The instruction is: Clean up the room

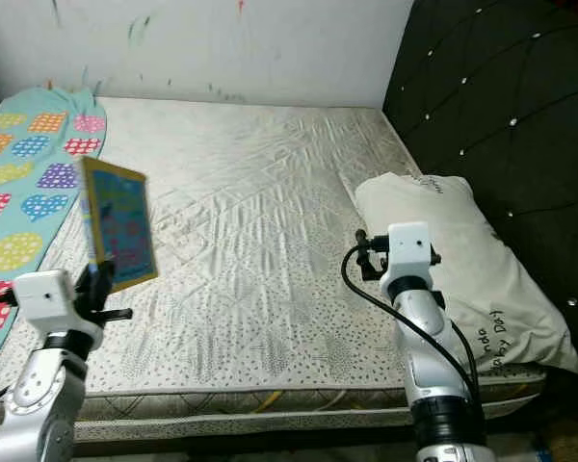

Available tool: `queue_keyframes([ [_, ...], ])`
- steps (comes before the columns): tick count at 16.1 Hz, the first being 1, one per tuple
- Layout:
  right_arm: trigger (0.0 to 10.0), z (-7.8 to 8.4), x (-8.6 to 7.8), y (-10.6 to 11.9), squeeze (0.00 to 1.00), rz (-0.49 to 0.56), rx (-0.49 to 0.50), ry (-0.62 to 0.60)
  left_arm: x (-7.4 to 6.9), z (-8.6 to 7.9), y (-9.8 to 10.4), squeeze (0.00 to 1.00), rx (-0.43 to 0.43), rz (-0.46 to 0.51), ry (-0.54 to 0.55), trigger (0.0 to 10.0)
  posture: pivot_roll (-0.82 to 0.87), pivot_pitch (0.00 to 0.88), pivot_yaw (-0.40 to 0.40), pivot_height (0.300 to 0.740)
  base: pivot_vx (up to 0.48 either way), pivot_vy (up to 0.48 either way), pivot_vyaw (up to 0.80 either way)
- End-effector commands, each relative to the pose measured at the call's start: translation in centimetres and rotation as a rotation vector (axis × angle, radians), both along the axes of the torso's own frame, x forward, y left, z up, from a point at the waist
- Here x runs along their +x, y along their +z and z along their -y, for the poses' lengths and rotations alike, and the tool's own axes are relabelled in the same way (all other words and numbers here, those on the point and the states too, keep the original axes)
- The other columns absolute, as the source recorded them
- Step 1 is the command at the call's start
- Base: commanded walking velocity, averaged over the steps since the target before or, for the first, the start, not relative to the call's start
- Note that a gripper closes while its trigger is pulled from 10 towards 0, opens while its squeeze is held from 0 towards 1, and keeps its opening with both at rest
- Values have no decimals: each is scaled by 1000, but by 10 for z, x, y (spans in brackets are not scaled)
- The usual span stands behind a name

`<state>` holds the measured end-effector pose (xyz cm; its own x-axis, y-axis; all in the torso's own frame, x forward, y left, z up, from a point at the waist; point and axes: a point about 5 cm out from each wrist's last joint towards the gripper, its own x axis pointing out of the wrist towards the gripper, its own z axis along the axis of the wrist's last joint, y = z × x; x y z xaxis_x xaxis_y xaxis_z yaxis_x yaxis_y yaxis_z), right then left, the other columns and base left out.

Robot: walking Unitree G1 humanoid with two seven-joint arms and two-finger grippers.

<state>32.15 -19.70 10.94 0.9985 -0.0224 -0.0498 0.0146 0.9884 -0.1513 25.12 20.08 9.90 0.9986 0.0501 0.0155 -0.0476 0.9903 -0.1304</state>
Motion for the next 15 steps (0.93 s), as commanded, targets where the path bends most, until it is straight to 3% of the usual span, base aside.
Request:
queue_keyframes([
  [1,10000,3,-2,-1,0,-11,-6,-11,6,2,16,0,19,69,-10,10000,10,0,-41,740,0,0,-800],
  [6,10000,2,-2,-1,0,-11,7,-16,8,3,15,0,13,63,-20,10000,8,0,-34,740,0,0,-800],
  [12,10000,-2,1,2,0,4,8,5,10,8,16,0,-2,65,-49,10000,7,0,-33,740,0,0,0],
  [15,10000,-2,3,6,0,24,-11,15,11,10,16,0,-10,65,-61,10000,6,0,-32,740,0,-358,0],
])
